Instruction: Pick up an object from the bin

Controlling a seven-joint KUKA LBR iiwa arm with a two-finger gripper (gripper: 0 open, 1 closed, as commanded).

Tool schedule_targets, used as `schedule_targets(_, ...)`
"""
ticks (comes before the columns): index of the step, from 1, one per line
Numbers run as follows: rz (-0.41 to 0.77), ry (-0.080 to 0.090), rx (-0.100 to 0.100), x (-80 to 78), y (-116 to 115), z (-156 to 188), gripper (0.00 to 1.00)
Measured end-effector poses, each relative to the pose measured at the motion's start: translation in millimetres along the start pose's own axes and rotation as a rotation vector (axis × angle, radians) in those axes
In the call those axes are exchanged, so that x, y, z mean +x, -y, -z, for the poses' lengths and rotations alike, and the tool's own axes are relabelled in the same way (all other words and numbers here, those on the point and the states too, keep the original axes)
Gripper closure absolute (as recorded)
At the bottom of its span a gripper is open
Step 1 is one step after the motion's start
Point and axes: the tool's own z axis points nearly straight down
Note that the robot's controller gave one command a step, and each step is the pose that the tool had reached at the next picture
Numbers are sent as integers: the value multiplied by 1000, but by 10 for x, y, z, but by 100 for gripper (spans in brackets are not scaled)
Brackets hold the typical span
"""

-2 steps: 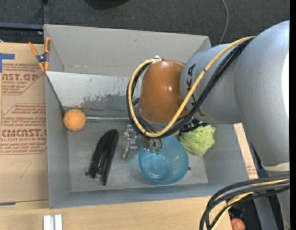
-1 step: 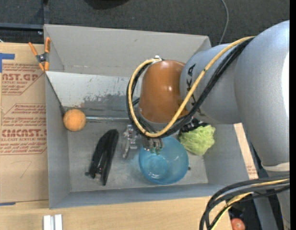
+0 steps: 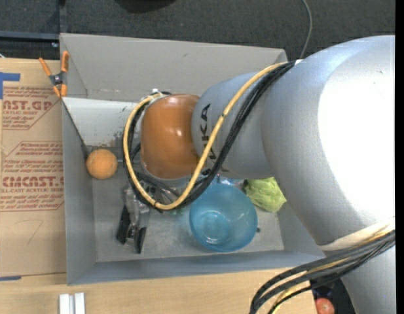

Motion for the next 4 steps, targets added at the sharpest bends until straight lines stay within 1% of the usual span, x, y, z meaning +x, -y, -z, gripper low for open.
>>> schedule_targets(1, -138, 15, -11, -54, 236, -114, 100)
schedule_targets(2, 331, 10, -4, -30, 418, -158, 0)
schedule_targets(3, 637, 9, -5, -27, 496, -167, 0)
schedule_targets(4, 489, 18, -5, 68, 593, 694, 0)
